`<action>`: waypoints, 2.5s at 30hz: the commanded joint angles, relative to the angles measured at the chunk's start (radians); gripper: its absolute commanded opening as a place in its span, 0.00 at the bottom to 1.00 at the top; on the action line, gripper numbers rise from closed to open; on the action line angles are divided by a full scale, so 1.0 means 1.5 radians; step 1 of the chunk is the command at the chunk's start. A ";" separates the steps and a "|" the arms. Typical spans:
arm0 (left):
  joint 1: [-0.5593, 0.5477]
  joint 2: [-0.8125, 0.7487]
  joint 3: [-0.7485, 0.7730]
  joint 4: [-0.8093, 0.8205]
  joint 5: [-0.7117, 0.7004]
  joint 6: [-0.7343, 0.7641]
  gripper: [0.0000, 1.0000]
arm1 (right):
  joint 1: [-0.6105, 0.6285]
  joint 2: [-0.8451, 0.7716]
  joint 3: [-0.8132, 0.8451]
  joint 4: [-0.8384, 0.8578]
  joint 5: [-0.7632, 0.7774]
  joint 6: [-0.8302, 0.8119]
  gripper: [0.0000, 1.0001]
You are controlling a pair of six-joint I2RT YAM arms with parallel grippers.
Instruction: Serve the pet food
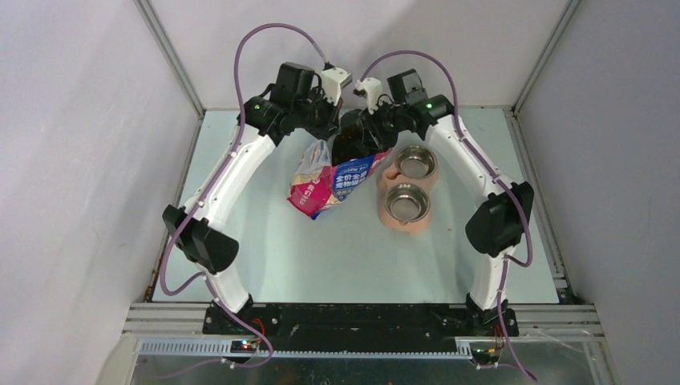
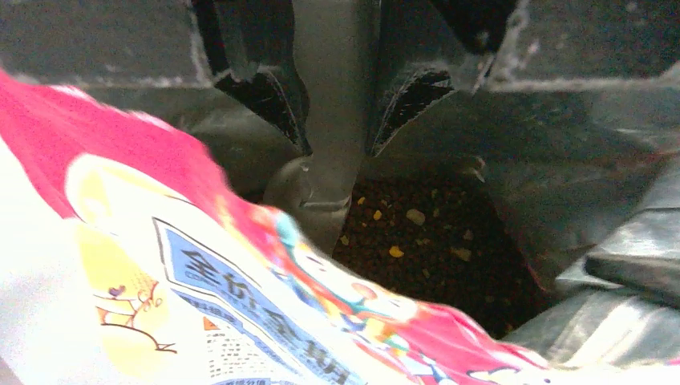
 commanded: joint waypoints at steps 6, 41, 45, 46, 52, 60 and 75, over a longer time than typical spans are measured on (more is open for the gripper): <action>-0.015 -0.102 -0.038 0.162 -0.011 -0.069 0.00 | 0.048 0.035 -0.090 0.039 0.060 -0.022 0.00; 0.003 -0.095 -0.112 0.105 -0.091 0.112 0.00 | -0.083 -0.017 -0.019 0.000 -0.488 0.340 0.00; -0.001 -0.090 -0.097 0.087 -0.114 0.152 0.00 | -0.118 -0.024 -0.053 0.080 -0.487 0.439 0.00; -0.002 -0.091 -0.096 0.084 -0.119 0.167 0.00 | -0.130 -0.023 -0.063 0.110 -0.490 0.483 0.00; -0.013 -0.081 -0.080 0.077 -0.163 0.211 0.00 | -0.172 -0.034 -0.106 0.243 -0.537 0.639 0.00; -0.023 -0.060 -0.040 0.067 -0.208 0.232 0.00 | -0.199 -0.061 -0.141 0.318 -0.558 0.708 0.00; -0.011 -0.069 -0.039 0.072 -0.242 0.235 0.00 | -0.237 -0.073 -0.250 0.547 -0.580 0.938 0.00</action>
